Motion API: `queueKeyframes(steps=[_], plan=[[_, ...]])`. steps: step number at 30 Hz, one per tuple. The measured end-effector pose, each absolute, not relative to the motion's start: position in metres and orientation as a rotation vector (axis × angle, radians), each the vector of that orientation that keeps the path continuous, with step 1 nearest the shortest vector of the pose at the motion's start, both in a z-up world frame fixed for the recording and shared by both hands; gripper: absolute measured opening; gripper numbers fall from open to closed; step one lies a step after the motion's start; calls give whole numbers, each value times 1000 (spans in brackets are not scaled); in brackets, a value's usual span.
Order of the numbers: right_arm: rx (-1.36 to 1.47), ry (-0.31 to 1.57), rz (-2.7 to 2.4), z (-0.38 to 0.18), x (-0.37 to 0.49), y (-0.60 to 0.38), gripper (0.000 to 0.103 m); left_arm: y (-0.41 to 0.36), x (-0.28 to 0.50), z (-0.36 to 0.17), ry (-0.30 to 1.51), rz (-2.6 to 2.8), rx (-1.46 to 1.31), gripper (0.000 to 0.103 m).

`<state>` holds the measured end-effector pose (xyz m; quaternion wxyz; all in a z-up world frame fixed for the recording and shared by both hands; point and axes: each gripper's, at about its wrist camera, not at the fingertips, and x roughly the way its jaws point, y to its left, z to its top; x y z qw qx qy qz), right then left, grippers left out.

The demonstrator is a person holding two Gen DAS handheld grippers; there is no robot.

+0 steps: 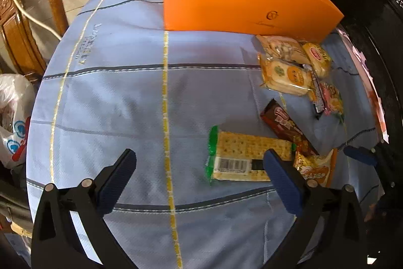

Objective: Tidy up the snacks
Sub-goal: 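Grasp the cracker packet with the left tool while the right tool grasps the orange chip bag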

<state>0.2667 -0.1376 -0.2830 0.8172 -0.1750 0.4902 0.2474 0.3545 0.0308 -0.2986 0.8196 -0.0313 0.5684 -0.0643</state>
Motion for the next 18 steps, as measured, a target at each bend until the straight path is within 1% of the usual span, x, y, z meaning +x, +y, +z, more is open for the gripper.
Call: queueKeyframes(steps=[5, 6, 8, 9, 10, 11, 13, 18], plan=[[-433, 1096, 532, -303, 284, -125, 84, 44, 352, -298, 1224, -111, -103, 99], [-438, 1126, 540, -309, 286, -122, 73, 47, 352, -299, 1227, -109, -107, 99], [-410, 1145, 558, -311, 289, -123, 64, 49, 350, -301, 1235, -103, -116, 99], [-392, 1154, 567, -310, 290, -123, 49, 50, 349, -302, 1238, -103, -120, 99], [-389, 1154, 572, -309, 289, -122, 36, 50, 348, -303, 1240, -104, -121, 99], [-401, 1150, 567, -307, 287, -122, 34, 49, 347, -304, 1242, -106, -120, 99], [-348, 1144, 565, -301, 287, -127, 28, 46, 347, -305, 1240, -114, -110, 99], [-117, 1142, 564, -283, 292, -159, 27, 24, 347, -303, 1215, -143, -33, 99]])
